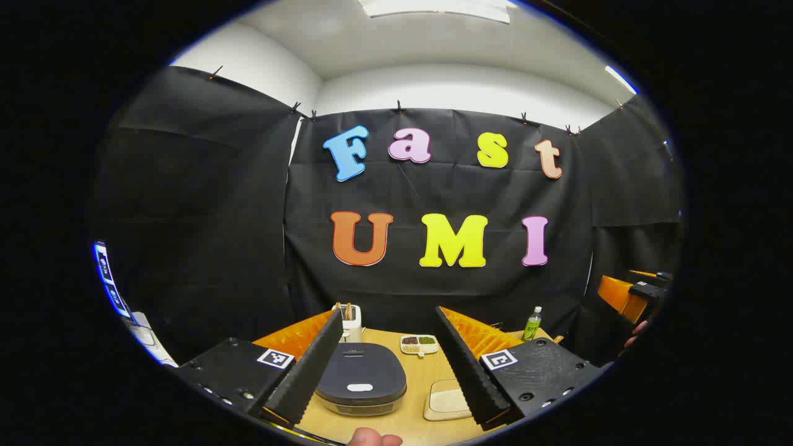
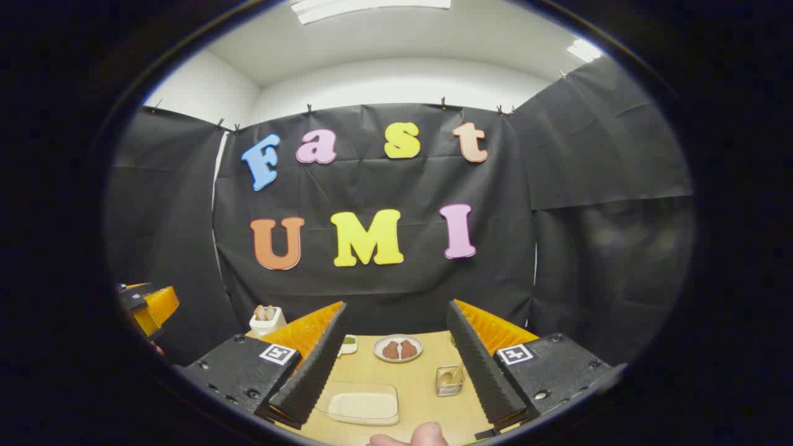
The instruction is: Close the left gripper, press the button to open the rice cooker; take a wooden spoon from the chopstick holder with the right hand, scoop a spoonful of rice and pour it into the rice cooker, then put the wooden spoon back into the chopstick holder.
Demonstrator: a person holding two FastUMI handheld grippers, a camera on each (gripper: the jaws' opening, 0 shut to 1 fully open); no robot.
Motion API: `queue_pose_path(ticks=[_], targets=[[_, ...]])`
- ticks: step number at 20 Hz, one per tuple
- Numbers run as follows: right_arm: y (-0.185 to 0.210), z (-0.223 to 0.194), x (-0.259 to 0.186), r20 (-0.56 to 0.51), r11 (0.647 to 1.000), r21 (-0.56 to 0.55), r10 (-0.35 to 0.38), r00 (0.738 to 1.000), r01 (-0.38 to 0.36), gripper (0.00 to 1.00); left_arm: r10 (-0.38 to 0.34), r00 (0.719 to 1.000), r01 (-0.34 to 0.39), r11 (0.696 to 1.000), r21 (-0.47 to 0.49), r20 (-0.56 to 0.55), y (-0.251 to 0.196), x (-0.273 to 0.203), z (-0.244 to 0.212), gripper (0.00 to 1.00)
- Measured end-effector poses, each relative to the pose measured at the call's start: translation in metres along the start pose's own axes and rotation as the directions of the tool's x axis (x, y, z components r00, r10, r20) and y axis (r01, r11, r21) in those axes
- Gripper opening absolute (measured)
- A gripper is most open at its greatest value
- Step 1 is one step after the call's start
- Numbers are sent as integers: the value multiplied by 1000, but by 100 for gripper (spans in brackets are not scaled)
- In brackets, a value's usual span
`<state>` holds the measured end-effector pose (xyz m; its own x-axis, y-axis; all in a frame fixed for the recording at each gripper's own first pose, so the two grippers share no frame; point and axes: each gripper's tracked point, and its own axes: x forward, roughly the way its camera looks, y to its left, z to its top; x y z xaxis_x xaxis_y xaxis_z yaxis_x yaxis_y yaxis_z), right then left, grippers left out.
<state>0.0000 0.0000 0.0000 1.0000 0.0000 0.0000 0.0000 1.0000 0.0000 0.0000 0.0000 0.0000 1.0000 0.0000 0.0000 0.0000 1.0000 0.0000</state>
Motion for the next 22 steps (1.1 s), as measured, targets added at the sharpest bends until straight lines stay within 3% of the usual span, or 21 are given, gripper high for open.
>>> queue_pose_path(ticks=[22], targets=[[-20,7,3,19,1000,-8,-8,1000,8,100,35,999,-36,999,-30,-31,10,-3,-3,94]])
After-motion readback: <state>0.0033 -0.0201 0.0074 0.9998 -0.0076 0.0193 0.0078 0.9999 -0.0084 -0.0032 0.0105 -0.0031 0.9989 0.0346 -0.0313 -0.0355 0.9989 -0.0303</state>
